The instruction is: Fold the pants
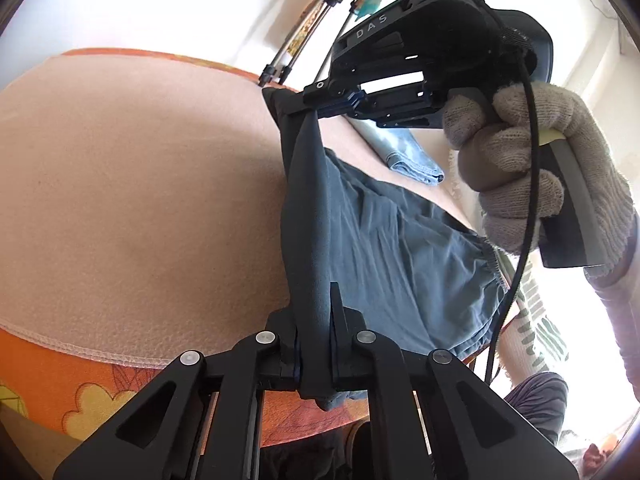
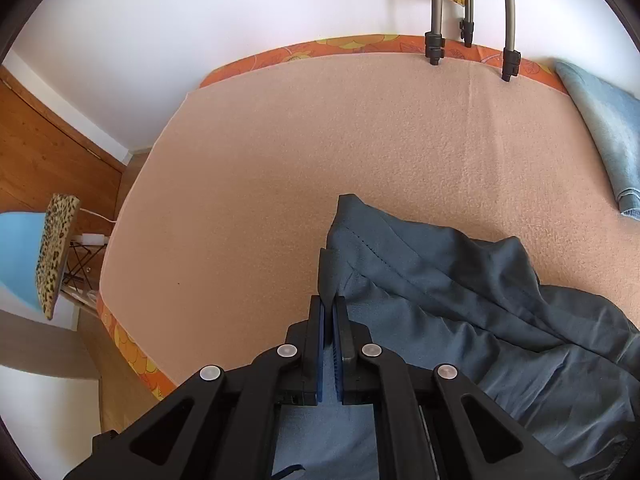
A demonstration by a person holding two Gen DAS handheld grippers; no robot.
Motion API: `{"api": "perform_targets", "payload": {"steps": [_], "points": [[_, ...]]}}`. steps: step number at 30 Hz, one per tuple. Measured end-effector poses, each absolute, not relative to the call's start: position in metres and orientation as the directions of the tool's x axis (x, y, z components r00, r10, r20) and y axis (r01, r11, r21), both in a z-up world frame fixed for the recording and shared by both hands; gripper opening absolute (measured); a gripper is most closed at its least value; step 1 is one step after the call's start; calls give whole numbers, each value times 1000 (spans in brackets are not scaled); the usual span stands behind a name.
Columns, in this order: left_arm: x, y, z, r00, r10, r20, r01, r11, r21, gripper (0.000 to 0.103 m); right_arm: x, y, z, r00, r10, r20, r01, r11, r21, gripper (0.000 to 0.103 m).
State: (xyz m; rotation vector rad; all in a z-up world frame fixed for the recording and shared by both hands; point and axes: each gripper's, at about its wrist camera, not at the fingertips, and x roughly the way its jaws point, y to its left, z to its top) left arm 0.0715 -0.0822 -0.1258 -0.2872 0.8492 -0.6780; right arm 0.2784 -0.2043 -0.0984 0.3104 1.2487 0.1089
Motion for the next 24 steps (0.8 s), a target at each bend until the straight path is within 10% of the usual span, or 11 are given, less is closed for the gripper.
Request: {"api": "perform_targets", "payload": {"steps": [24], "points": [[22,-267,-53,253,-822,-510,782,484,-393,7,150,-405,-20,630,367,-685,158,803,575,1]]}}
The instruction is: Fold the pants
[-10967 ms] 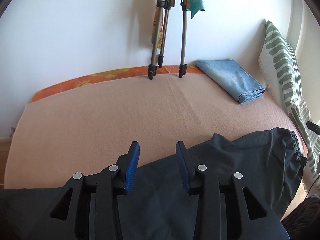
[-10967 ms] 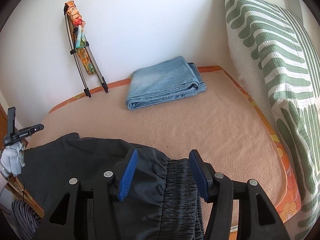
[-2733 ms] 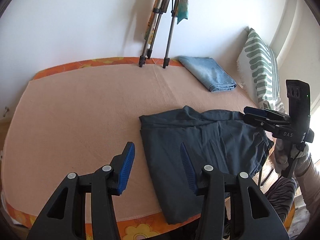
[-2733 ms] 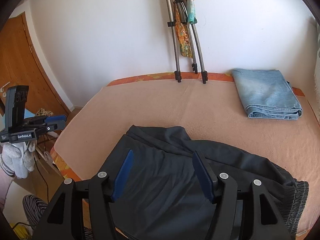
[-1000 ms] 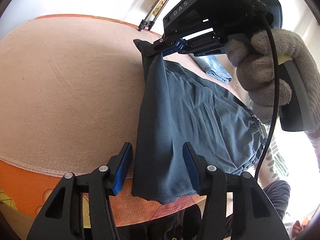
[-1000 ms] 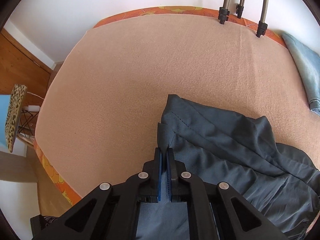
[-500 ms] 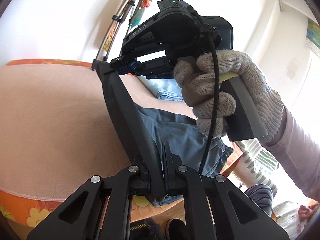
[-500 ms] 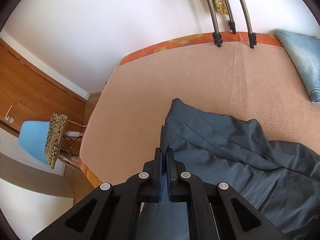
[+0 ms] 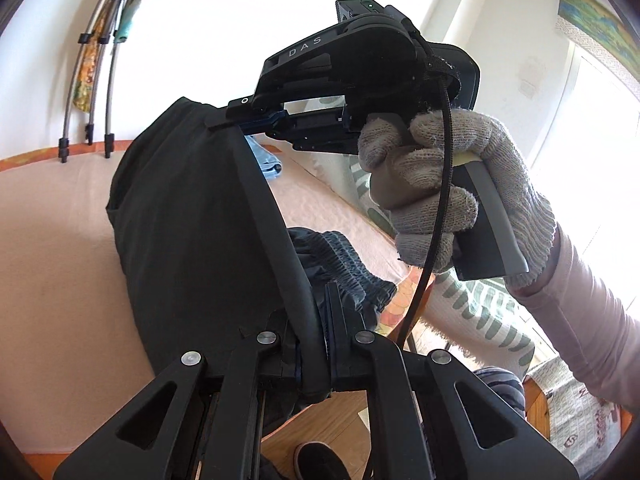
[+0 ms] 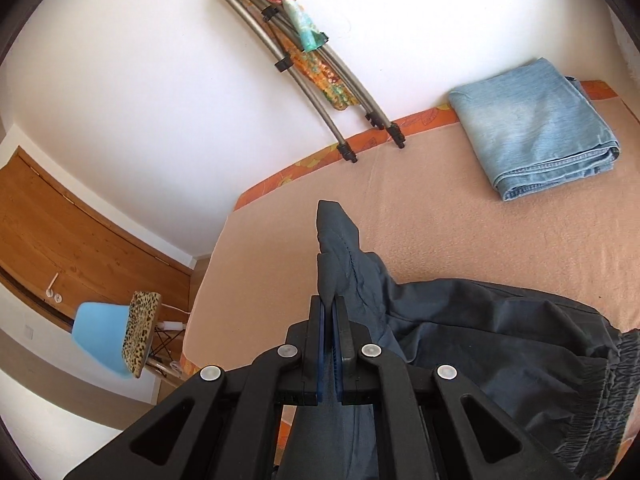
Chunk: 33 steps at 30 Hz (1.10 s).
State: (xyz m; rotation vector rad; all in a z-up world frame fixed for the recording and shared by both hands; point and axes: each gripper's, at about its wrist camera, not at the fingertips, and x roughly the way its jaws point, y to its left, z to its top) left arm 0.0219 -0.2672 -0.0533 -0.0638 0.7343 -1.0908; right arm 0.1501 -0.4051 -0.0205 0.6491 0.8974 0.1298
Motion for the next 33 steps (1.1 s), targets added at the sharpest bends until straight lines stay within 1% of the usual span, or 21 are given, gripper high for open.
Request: {"api": "perform_targets", "payload": {"steps": [4,11,16,21,22,23,25,26,27,28,29,33], "points": [[12,-317,-66,190,-819,-541,818,437,-374,7,111,-463,-34,661,311,-683,240,774,585,1],[-1,-390,-93,79,-798,-597,845,372,-385,7,54,-551,-76,670,234,-705,379,708,595,1],[-3,-416,-107,40,-781,-623,844,361,-398,7,27,-596,-104,670,219,-710,430,665,611,1],[6,-426,-117,16,-754,-657,834,373,-407,7,22,-613,-124,647,223,-729,439,672,596,1],[8,-427,-117,8,-745,-667,833,374,-408,9,24,-613,-126,639,223,-737,440,680,587,1],[5,-428,-116,2,-734,-679,836,374,-401,16,24,-614,-129,629,222,-745,439,689,576,4],[2,-422,-111,-14,-723,-691,843,363,-396,21,27,-614,-129,599,218,-771,440,714,544,16],[1,-416,-107,-15,-722,-692,849,357,-391,27,26,-614,-127,584,199,-787,445,732,515,30],[-2,-410,-106,-10,-719,-695,856,353,-378,31,23,-615,-121,582,164,-797,447,753,482,36],[-5,-405,-104,-6,-717,-697,863,348,-366,39,22,-614,-114,586,138,-798,436,777,455,37],[-6,-398,-101,-2,-717,-697,870,343,-356,42,21,-614,-106,598,132,-791,418,790,448,37],[1,-369,-91,39,-716,-697,878,357,-319,42,34,-606,-78,635,166,-755,333,822,461,39]]}}
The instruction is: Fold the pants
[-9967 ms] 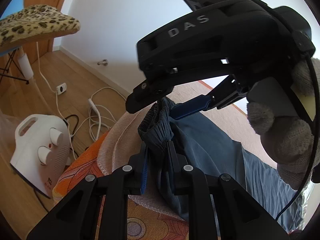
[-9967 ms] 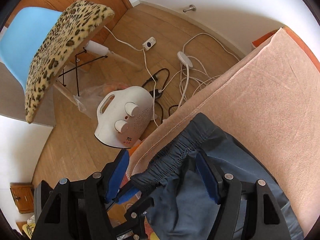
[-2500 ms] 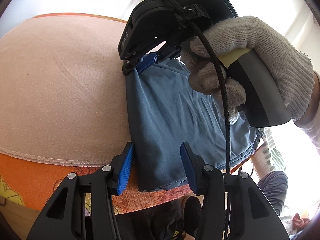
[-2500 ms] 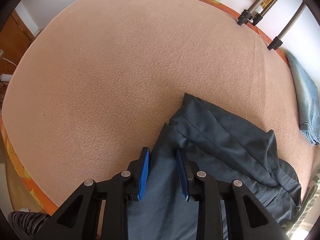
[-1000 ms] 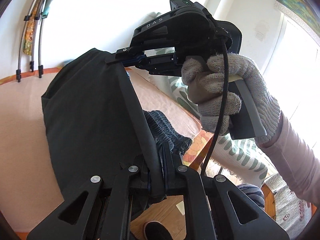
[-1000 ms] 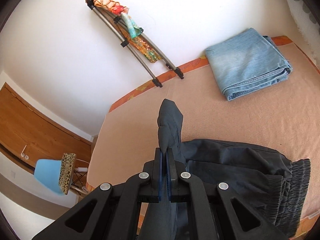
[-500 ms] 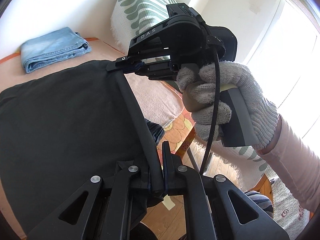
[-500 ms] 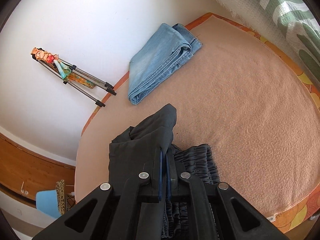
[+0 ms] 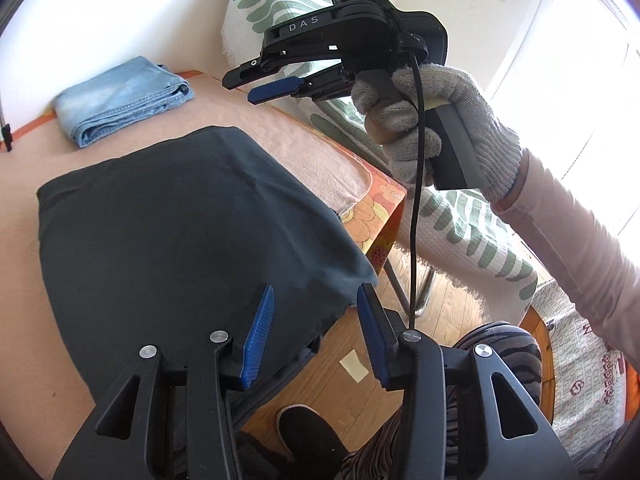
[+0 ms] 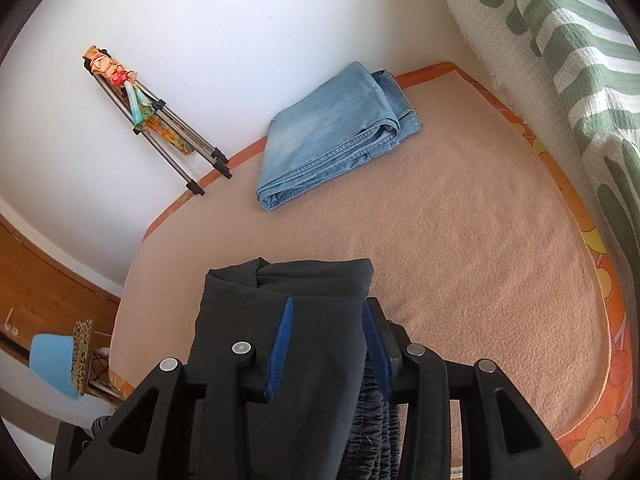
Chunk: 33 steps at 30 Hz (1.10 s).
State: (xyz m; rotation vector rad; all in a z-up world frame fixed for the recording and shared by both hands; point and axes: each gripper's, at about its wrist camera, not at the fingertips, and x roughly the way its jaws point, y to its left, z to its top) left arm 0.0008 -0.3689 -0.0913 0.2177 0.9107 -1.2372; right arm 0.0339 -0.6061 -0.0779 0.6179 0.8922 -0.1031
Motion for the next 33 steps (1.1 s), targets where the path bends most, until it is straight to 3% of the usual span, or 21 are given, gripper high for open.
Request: {"api": "perform_targets", "payload": {"steps": [4,11,19,20,22,23,24,30,33], "points": [[16,-360,-98,137,-677,-723,891,403,-208,42,72,-590,-70,610,233,-757,256,846,467,39],[45,-355,-136,131,-640,-757,869,441,-223,42,155,-561,-114,489,355,-797,221,834,506,38],[44,-353,-146,100,-676,-730,886,395,-245,42,193,-538,-165,344,461,-818,230,803,549,37],[45,-352,-146,94,-684,-723,882,394,-258,42,195,-535,-167,337,461,-821,227,806,546,35],[45,-351,-147,92,-693,-715,880,392,-267,42,198,-530,-170,330,465,-821,223,807,547,19],[44,-351,-147,90,-695,-713,881,390,-268,42,199,-528,-170,333,471,-817,220,804,553,4],[43,-353,-147,86,-696,-713,882,386,-271,42,199,-526,-166,342,469,-814,209,807,553,0],[42,-353,-147,75,-704,-706,884,374,-279,42,207,-524,-111,454,359,-815,119,883,455,0],[41,-356,-147,80,-702,-708,888,373,-269,42,218,-524,-114,433,338,-836,123,897,426,0]]}}
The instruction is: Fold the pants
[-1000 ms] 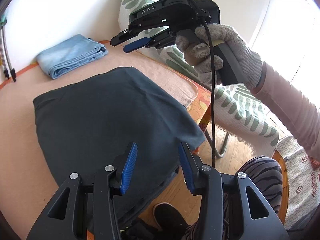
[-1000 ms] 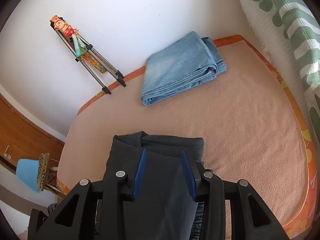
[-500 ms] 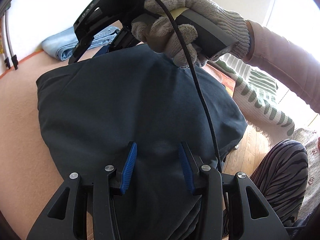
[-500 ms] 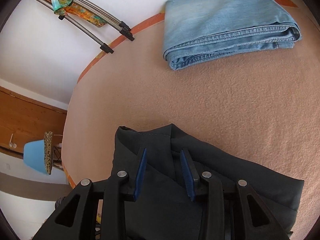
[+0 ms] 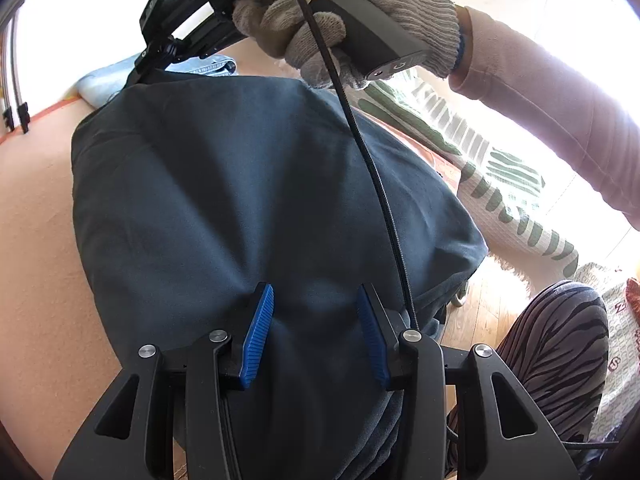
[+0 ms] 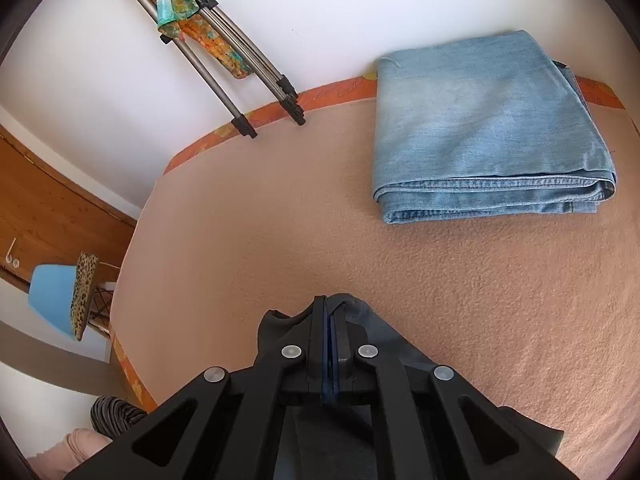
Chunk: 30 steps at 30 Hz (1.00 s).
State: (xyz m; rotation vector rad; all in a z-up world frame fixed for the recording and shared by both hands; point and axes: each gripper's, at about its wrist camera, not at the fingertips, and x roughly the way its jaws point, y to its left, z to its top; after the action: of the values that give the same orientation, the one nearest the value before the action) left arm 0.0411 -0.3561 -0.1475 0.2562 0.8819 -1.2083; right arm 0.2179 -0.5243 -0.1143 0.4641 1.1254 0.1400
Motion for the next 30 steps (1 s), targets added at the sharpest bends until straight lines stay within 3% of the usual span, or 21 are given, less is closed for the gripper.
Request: {"api": "perform_targets", "payload": {"steps": [4,6,9,15,18,25,26,27,30], "points": [[42,-356,-146,76,-702,-708,886,374,-275,42,226,-525,-133,374,302,-877,134,918,373,5],[44,-353,-146,75,-704,-707,886,372,-277,42,216,-537,-127,398,316,-861,140,907,397,23],[44,-353,-147,76,-705,-705,885,373,-278,42,193,-550,-115,417,313,-853,121,911,394,33],[40,-356,-148,83,-704,-705,888,374,-269,42,154,-575,-117,391,268,-881,170,919,355,36],[41,-354,-147,89,-703,-705,889,375,-262,42,146,-587,-123,400,323,-858,202,882,426,35],[40,-355,-148,91,-703,-705,890,375,-259,42,165,-560,-140,321,359,-876,138,898,418,25],[41,-355,-148,89,-704,-705,888,376,-264,42,166,-554,-141,307,368,-878,120,900,419,17],[41,-355,-148,87,-705,-704,887,376,-267,42,166,-548,-140,297,362,-884,98,909,405,3],[42,-354,-148,82,-707,-702,888,372,-271,42,162,-533,-131,272,260,-927,68,955,288,0]]}}
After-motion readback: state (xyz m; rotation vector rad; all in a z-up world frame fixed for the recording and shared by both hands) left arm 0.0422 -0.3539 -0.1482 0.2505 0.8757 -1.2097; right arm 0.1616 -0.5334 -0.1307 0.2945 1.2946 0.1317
